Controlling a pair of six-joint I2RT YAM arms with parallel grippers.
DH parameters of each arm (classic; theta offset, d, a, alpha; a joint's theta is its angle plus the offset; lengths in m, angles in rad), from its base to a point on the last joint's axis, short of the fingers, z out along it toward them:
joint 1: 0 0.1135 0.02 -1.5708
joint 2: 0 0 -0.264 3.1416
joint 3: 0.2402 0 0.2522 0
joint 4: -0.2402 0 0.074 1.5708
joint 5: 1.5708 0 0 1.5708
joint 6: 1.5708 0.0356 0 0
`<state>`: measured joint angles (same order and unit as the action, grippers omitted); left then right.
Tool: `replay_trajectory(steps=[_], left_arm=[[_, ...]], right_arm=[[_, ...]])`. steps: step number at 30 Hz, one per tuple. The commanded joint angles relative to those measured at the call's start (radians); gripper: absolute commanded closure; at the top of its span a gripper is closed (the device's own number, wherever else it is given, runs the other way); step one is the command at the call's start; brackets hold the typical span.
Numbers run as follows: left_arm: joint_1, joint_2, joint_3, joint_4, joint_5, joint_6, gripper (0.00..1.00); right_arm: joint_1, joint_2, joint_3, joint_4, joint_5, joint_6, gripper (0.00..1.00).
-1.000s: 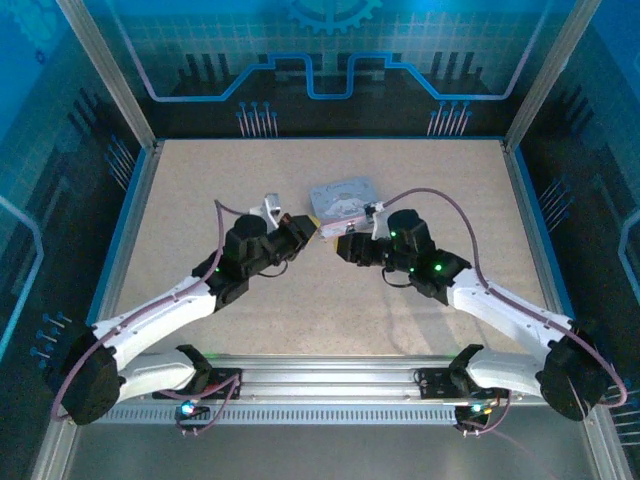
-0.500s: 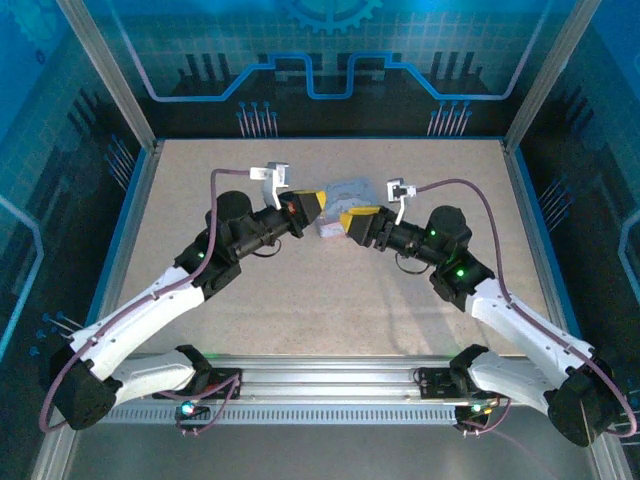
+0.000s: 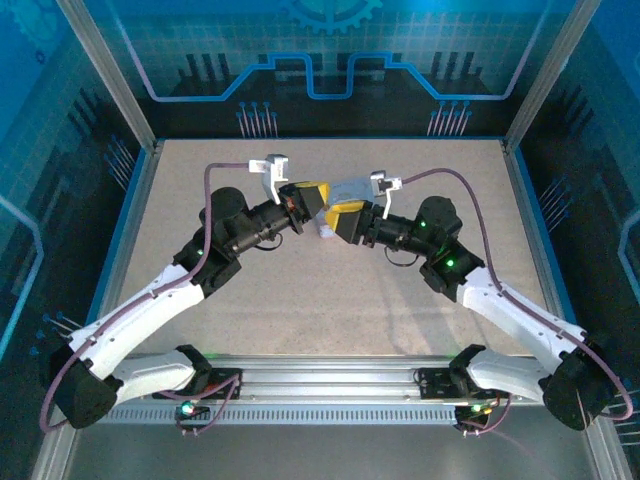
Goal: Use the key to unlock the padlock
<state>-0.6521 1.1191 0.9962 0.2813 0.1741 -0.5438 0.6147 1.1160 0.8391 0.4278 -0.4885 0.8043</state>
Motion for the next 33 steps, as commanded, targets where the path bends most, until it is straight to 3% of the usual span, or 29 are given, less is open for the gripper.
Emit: replay_trajectory(steps=[1, 16, 33], left_arm=[[-0.004, 0.001, 0.016, 0.04, 0.016, -0.006, 1.0], [-0.003, 0.001, 0.007, 0.03, -0.022, -0.016, 1.0], [0.006, 0.002, 0.004, -0.003, -0.05, -0.027, 1.0]], right_arm=[[0.018, 0.015, 0.06, 0.014, -0.02, -0.013, 0.48], [0.023, 0.027, 0.08, -0.009, -0.019, -0.016, 0.65], [0.023, 0.028, 0.078, -0.001, -0.032, 0.003, 0.77]])
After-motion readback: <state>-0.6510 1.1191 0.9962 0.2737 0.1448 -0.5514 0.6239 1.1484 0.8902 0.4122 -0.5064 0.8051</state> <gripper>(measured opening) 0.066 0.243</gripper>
